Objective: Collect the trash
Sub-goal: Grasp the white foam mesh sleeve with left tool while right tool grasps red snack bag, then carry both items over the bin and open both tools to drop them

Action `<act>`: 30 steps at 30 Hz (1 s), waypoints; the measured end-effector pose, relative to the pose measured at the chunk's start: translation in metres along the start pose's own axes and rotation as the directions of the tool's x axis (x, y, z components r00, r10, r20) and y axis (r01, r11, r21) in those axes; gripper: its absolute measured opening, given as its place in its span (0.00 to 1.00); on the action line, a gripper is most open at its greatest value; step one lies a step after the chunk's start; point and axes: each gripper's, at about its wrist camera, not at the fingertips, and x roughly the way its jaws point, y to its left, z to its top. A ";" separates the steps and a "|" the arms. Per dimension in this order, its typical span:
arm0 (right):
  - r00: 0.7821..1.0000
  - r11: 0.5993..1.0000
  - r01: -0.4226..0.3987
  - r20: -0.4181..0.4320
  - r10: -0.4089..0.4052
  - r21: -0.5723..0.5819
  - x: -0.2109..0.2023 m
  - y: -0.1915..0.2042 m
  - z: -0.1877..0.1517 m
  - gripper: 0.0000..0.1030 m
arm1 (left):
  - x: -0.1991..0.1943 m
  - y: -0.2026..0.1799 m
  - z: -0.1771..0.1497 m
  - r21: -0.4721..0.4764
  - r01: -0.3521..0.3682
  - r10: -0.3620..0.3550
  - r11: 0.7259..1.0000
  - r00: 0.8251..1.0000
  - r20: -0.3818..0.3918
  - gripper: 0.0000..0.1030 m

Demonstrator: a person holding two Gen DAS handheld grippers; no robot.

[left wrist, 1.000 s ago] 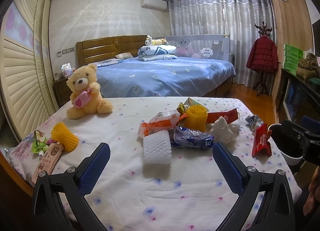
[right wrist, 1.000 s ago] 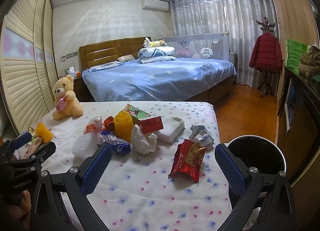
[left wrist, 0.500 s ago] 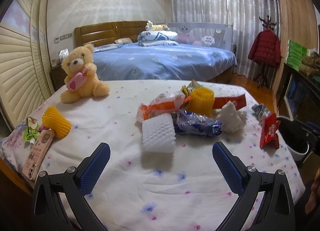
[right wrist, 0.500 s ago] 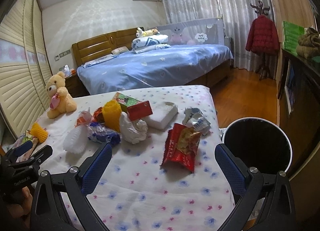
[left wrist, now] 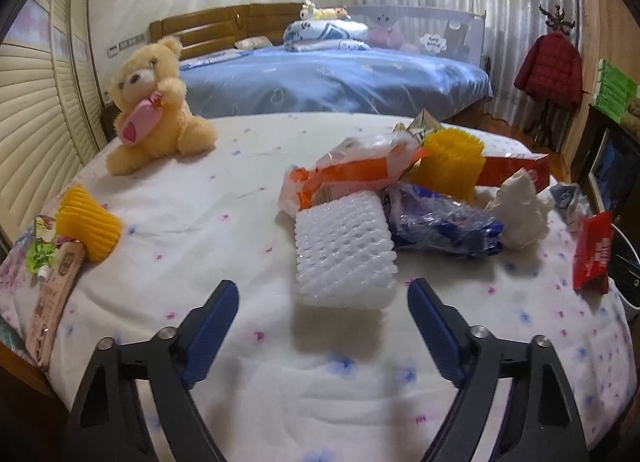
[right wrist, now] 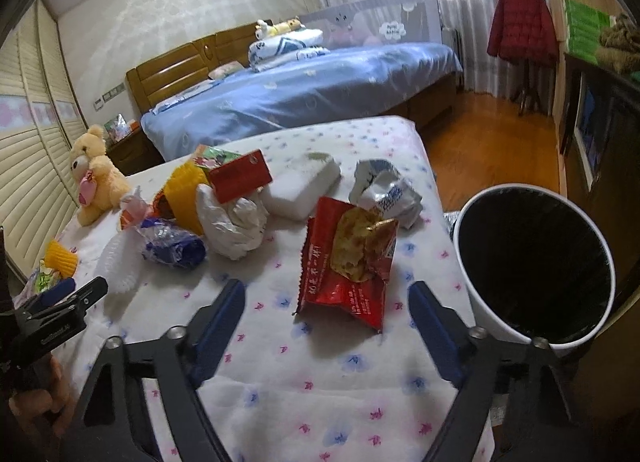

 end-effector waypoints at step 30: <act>0.997 0.997 -0.074 0.016 0.074 0.009 -0.022 -0.010 -0.001 0.16 | -0.067 -0.027 -0.015 0.088 0.206 -0.211 0.975 0.975 0.064 0.23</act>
